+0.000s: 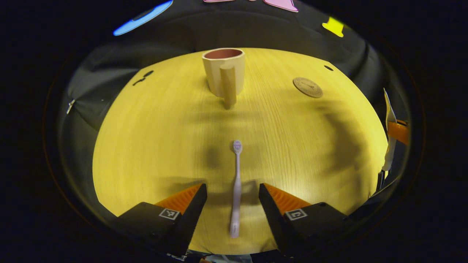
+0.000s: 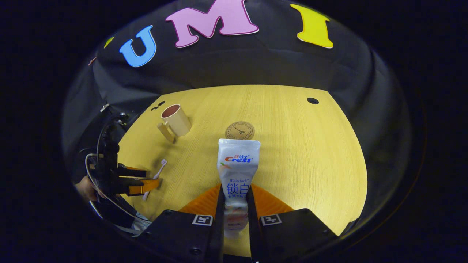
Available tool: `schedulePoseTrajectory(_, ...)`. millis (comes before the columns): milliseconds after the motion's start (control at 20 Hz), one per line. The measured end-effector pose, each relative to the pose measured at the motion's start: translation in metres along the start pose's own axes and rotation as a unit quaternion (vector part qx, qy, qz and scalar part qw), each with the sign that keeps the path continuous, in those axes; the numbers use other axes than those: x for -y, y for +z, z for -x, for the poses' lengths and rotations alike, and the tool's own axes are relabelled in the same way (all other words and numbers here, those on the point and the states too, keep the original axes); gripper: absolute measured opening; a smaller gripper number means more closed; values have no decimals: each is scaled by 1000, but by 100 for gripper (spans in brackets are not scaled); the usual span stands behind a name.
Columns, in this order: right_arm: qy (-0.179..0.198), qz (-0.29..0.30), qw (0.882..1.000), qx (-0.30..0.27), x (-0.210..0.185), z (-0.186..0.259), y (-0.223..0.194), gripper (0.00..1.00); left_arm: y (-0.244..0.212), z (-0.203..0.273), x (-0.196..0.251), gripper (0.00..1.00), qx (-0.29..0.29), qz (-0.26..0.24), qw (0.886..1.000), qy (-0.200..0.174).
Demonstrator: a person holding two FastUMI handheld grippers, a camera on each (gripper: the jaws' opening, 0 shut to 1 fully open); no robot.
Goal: Put the toothbrush and toothpaste on the desktop into the cup, then pick up the cup and place it on the coaster on the desktop.
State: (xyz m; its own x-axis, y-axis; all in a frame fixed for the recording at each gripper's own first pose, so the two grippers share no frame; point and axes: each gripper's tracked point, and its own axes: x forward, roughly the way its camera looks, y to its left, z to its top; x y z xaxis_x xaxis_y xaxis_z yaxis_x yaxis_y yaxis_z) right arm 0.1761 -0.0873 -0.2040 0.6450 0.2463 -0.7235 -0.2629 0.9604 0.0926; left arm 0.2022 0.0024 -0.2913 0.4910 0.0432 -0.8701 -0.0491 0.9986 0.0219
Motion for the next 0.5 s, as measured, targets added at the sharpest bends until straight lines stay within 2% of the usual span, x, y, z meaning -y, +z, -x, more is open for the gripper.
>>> schedulePoseTrajectory(50,-1,-3,1000,2,2,0,0,32,-1,-4,-1,77,-9,-2,1000,0)
schedulePoseTrajectory(100,-2,-7,1000,4,5,0,1,27,-3,-6,0,75,-20,-2,1000,-2)
schedulePoseTrajectory(150,-1,-11,1000,4,6,-1,1,32,-6,-6,2,75,-34,-3,999,-7)
schedulePoseTrajectory(200,-1,-14,1000,4,7,-2,0,27,-5,-8,4,74,-35,-4,999,-9)
schedulePoseTrajectory(250,-1,-17,1000,5,8,-3,2,27,-4,-7,4,71,-41,-5,999,-12)
schedulePoseTrajectory(300,-1,-19,1000,5,9,-4,2,32,-5,-8,5,69,-50,-6,999,-12)
schedulePoseTrajectory(400,2,-20,1000,7,8,-9,5,32,-5,-8,4,66,-69,-10,997,-14)
schedulePoseTrajectory(450,7,-21,1000,9,6,-11,7,32,-4,-7,3,54,-75,-8,997,-13)
schedulePoseTrajectory(500,13,-22,1000,12,3,-12,9,27,-3,-8,2,45,-81,-1,997,-11)
